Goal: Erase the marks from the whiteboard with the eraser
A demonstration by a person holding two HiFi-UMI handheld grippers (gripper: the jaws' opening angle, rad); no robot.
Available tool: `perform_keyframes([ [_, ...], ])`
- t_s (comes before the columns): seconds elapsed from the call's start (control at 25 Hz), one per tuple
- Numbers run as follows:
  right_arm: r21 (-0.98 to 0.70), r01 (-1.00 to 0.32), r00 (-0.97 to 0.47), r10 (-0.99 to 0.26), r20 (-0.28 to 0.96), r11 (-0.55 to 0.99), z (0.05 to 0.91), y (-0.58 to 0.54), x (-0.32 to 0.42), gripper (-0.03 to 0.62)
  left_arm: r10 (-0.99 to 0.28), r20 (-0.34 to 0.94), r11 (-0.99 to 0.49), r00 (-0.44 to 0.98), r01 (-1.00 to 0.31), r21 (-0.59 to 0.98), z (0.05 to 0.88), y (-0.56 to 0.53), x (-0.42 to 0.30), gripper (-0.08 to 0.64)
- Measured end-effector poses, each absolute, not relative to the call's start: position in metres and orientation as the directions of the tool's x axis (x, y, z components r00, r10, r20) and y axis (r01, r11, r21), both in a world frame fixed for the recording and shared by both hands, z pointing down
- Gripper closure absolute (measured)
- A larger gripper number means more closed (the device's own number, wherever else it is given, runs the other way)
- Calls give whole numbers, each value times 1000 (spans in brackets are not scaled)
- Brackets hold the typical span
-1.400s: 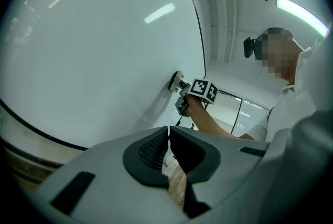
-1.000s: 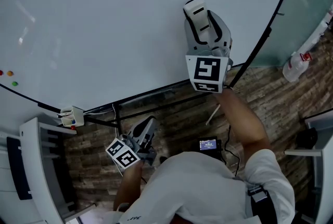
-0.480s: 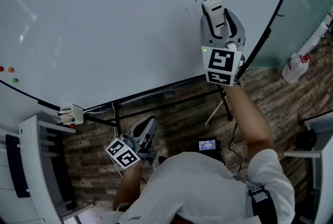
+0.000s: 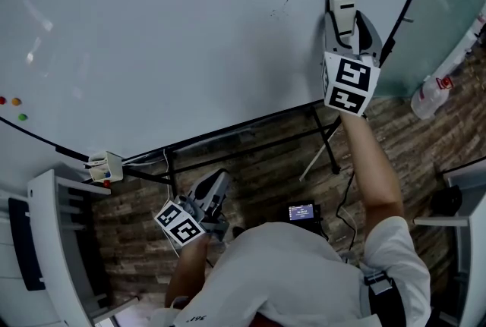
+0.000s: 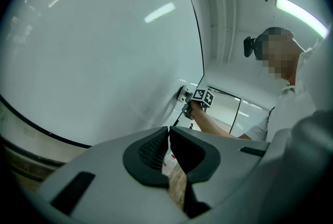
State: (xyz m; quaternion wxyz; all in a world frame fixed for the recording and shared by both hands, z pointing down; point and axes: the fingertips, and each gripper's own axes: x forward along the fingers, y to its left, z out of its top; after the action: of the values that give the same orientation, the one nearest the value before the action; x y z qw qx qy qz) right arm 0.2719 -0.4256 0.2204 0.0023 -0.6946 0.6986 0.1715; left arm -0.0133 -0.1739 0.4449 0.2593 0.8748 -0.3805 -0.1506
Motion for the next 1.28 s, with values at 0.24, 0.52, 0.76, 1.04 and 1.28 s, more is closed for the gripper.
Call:
perform_keyframes([
  [0.24, 181, -982, 15, -974, -228, -57, 216, -437, 285, 347, -746, -64, -572, 663, -588, 572, 447, -161, -30, 552],
  [0.52, 123, -990, 43, -978, -202, -69, 217, -437, 280, 347, -754, -59, -561, 654, -595, 576, 448, -149, -57, 552],
  [0.76, 76, -996, 26, -982, -185, -41, 217, -434, 262, 347, -752, -60, -559, 656, -588, 585, 452, -141, -73, 552],
  [1.04, 85, -996, 4, -983, -184, -20, 217, -427, 230, 347, -751, -69, -561, 656, -580, 590, 453, -134, -87, 552],
  [1.28, 86, -996, -6, -983, -184, -10, 216, -421, 208, 347, -756, -75, -560, 651, -582, 589, 454, -128, -103, 552],
])
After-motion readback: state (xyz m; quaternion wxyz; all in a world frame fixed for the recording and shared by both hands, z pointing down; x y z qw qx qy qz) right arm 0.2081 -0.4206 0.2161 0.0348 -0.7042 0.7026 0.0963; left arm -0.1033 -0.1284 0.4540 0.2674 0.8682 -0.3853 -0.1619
